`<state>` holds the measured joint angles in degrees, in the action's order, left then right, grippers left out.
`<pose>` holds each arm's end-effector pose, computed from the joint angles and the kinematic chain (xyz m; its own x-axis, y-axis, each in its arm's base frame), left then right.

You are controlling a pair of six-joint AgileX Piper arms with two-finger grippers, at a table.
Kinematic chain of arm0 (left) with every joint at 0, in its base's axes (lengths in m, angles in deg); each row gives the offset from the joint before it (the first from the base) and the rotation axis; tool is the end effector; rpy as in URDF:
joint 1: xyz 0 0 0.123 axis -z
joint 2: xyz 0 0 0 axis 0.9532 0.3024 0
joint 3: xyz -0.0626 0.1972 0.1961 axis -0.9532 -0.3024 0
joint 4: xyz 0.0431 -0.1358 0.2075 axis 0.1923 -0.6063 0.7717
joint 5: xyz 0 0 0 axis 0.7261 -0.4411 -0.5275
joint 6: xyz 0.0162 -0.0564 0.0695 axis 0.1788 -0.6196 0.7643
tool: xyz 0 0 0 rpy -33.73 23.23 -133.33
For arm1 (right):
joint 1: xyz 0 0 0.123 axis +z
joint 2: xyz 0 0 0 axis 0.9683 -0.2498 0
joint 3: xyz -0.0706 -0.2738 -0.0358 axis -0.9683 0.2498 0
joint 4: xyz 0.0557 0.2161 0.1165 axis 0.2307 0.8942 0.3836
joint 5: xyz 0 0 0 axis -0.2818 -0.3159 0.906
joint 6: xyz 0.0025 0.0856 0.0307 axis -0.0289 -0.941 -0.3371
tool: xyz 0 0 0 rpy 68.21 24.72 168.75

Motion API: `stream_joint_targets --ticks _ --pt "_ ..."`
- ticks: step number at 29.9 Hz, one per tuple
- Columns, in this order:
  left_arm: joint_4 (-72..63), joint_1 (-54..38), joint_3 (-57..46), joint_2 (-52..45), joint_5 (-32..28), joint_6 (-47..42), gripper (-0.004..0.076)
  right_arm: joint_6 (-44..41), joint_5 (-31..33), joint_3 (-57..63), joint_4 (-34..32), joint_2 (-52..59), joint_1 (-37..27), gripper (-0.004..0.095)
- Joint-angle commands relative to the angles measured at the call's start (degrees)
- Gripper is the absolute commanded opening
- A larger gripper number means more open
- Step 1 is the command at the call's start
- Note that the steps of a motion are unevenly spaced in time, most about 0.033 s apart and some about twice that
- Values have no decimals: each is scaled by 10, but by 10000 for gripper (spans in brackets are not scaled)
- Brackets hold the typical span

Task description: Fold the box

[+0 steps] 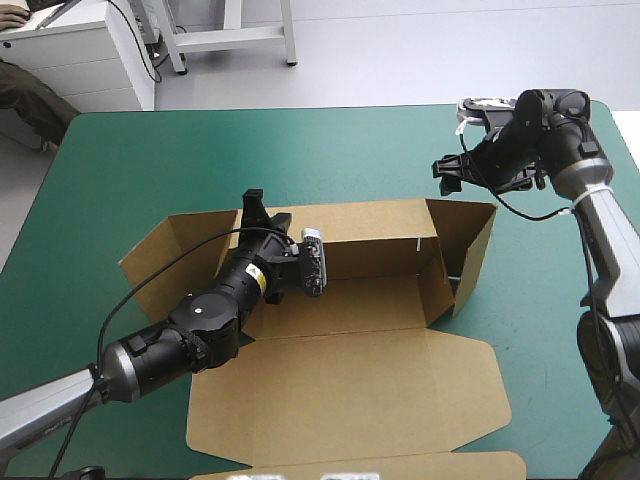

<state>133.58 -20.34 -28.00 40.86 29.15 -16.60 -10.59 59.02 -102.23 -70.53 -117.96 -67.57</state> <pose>0.2125 -0.1996 0.3145 0.2372 0.9409 -0.2417 0.4294 0.1216 0.8949 0.3810 0.0659 0.3600 -0.8998 -0.0790 -0.4291 -0.1541 0.9776 0.1432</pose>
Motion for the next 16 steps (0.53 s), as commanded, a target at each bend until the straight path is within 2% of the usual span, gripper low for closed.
stream_joint_targets --ticks 1,9,16 --pt "7 1 14 -15 16 -14 -6 13 7 24 -2 60 -3 768" --pt "6 1 14 -15 17 -14 -6 34 7 115 -5 137 -3 766" --pt "6 1 14 -15 12 -14 -6 84 7 204 50 187 -3 766"
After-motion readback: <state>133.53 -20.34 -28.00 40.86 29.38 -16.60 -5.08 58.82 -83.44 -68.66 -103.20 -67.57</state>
